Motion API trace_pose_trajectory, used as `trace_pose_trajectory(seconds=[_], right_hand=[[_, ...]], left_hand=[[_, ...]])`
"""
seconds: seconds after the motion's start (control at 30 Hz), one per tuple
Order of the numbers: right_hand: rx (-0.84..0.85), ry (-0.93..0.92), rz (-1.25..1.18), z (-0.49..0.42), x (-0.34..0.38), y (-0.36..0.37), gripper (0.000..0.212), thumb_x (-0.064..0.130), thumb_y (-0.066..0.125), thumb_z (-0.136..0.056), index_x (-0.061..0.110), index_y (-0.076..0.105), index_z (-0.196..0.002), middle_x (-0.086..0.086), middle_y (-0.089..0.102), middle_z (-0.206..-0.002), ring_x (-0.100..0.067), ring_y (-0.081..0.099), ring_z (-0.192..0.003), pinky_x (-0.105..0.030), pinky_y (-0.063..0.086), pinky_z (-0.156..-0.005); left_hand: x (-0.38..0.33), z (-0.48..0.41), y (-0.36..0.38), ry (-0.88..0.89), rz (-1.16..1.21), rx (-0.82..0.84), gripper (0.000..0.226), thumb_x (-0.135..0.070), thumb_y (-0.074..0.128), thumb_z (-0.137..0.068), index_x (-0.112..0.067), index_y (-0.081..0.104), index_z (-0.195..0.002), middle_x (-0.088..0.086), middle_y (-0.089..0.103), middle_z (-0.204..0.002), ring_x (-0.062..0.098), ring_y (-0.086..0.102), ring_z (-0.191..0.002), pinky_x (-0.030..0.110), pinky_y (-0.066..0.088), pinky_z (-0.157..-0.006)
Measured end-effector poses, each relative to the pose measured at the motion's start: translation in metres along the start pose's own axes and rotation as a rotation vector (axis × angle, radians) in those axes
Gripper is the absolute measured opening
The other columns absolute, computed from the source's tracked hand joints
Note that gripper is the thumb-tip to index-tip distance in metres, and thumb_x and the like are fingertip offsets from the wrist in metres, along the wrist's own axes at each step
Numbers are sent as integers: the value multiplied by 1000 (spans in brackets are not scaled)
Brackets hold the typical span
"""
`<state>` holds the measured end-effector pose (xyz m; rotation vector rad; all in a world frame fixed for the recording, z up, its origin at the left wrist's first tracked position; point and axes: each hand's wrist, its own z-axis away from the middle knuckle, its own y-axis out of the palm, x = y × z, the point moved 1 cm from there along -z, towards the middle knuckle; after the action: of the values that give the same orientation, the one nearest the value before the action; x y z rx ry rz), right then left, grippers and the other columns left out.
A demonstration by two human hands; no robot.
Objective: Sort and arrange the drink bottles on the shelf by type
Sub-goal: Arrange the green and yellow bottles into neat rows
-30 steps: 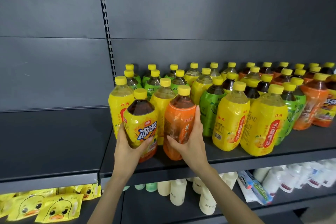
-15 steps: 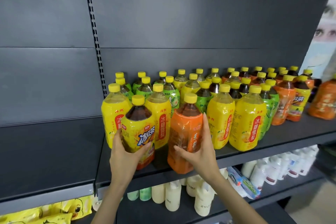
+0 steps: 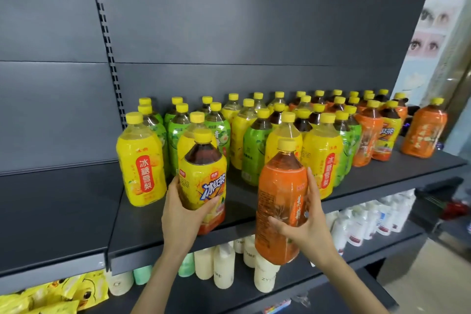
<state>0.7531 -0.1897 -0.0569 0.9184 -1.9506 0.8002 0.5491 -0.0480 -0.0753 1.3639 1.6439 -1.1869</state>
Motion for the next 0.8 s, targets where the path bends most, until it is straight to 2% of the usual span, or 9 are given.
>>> trace_pose_trajectory(seconds=[0.1, 0.23, 0.3, 0.37, 0.47, 0.57, 0.63, 0.7, 0.8], right_hand=[[-29, 14, -15, 4, -1, -22, 117, 48, 85, -52, 55, 9, -141, 42, 40, -127, 8, 49, -119, -10, 47, -86], [-51, 39, -38, 7, -1, -64, 115, 46, 86, -50, 51, 14, -139, 28, 45, -127, 4, 54, -114, -13, 49, -83], [-76, 38, -28, 10, 0, -89, 111, 49, 85, -48, 50, 18, -136, 25, 45, -127, 4, 54, -114, -13, 49, -82], [-95, 37, -20, 14, -1, -115, 109, 50, 85, -48, 49, 19, -135, 24, 44, -128, 6, 53, -113, -11, 49, -81], [-109, 32, -8, 20, -6, -157, 110, 50, 83, -49, 46, 18, -137, 23, 42, -130, 10, 52, -111, -7, 48, -78], [-118, 35, -17, 24, -15, -196, 108, 44, 85, -51, 44, 20, -138, 23, 44, -129, 9, 54, -109, -8, 49, -76], [-139, 45, -36, 25, -19, -218, 107, 38, 86, -53, 40, 21, -138, 22, 43, -128, 13, 54, -105, -7, 48, -71], [-172, 53, -48, 25, -25, -238, 105, 34, 90, -58, 36, 22, -138, 19, 44, -126, 15, 55, -101, -7, 48, -69], [-217, 87, -50, 23, -34, -265, 99, 25, 84, -61, 36, 22, -137, 23, 45, -119, 16, 56, -97, -11, 49, -68]], left_hand=[[-7, 1, 19, -7, 4, 30, 98, -42, 85, -61, -26, 32, -142, -4, 51, -134, 16, 51, -118, 39, 45, -97], [-19, 1, 44, -10, -69, 11, 96, -43, 86, -60, -17, 39, -140, 4, 48, -136, 26, 48, -122, 46, 42, -100], [-25, 6, 54, -19, -93, -23, 101, -54, 85, -54, -16, 44, -138, 5, 47, -136, 29, 47, -123, 49, 41, -100], [-31, 15, 63, -31, -65, -82, 109, -71, 73, -43, -16, 48, -134, 4, 49, -133, 29, 49, -120, 51, 42, -99], [-38, 38, 79, -71, 25, -147, 111, -80, 68, -37, -22, 49, -130, 3, 54, -127, 28, 52, -116, 53, 45, -96], [-58, 68, 97, -51, 154, -181, 100, -70, 78, -42, -25, 51, -127, 0, 58, -123, 23, 56, -112, 51, 47, -95], [-79, 85, 111, -26, 226, -144, 91, -57, 86, -47, -23, 53, -125, 1, 60, -121, 22, 58, -109, 49, 49, -93], [-102, 97, 129, 8, 291, -87, 82, -48, 83, -48, -20, 55, -120, 3, 62, -116, 20, 61, -105, 46, 52, -89], [-138, 109, 162, 47, 345, 6, 71, -50, 89, -46, -31, 58, -107, 0, 65, -110, 13, 64, -97, 38, 54, -82]])
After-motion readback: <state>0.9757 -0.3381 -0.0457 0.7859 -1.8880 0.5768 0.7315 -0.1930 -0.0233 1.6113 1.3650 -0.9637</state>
